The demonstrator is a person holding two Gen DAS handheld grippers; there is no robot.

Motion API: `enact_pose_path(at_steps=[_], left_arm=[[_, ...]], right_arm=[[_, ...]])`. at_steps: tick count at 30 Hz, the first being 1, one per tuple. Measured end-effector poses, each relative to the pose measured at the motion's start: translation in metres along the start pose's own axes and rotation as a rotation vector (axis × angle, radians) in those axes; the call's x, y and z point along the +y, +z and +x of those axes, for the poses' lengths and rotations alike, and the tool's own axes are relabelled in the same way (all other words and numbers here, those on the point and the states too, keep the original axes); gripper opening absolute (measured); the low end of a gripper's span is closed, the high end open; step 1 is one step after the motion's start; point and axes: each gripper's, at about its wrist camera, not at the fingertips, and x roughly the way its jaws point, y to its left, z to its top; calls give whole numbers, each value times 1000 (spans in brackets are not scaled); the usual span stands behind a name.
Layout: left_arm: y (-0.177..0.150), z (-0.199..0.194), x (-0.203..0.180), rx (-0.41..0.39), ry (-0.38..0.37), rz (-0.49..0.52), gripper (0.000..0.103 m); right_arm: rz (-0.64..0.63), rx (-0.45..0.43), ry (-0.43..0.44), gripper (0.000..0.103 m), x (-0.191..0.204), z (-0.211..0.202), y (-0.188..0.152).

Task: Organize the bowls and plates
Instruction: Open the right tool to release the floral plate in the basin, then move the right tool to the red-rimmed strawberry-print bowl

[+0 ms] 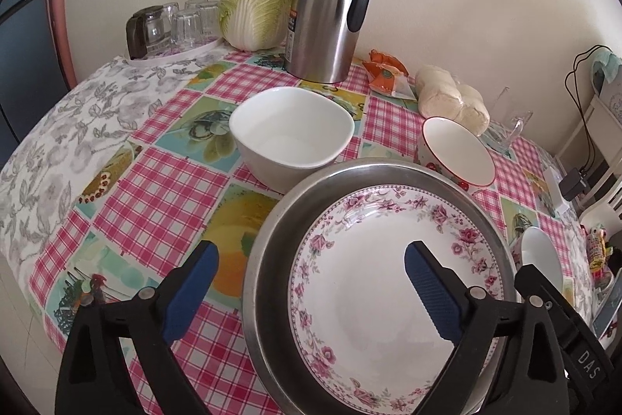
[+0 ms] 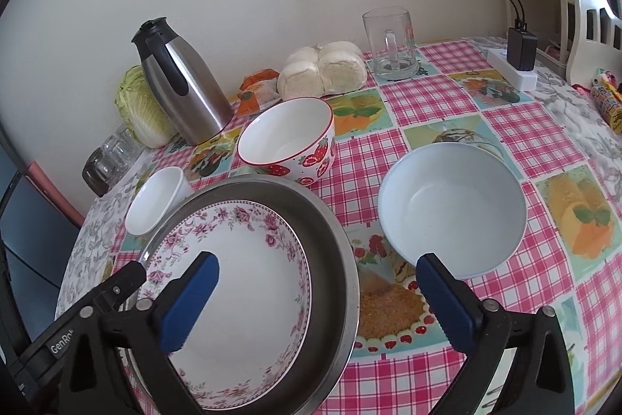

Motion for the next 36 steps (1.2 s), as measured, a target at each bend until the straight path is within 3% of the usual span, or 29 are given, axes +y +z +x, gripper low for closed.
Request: enact_pose_path(at_steps=[4, 12, 19, 24, 29, 33, 36], left_arm=[[0, 2, 3, 1, 48, 7, 101], [5, 4, -1, -15, 50, 5, 102], [25, 4, -17, -106, 26, 28, 102], [38, 4, -29, -200, -24, 39, 102], [54, 14, -41, -192, -81, 55, 102], [67, 25, -42, -136, -215, -8, 102], [77, 26, -48, -148, -255, -9, 102]], right_arm=[[1, -2, -19, 103, -2, 0, 0], [-6, -5, -65, 103, -6, 4, 3], [-4, -64, -68, 103, -9, 0, 10], [-1, -72, -97, 103, -17, 2, 16], [1, -83, -113, 103, -23, -1, 27], [6, -80, -120, 103, -27, 3, 35], [9, -70, -124, 103, -29, 10, 41]])
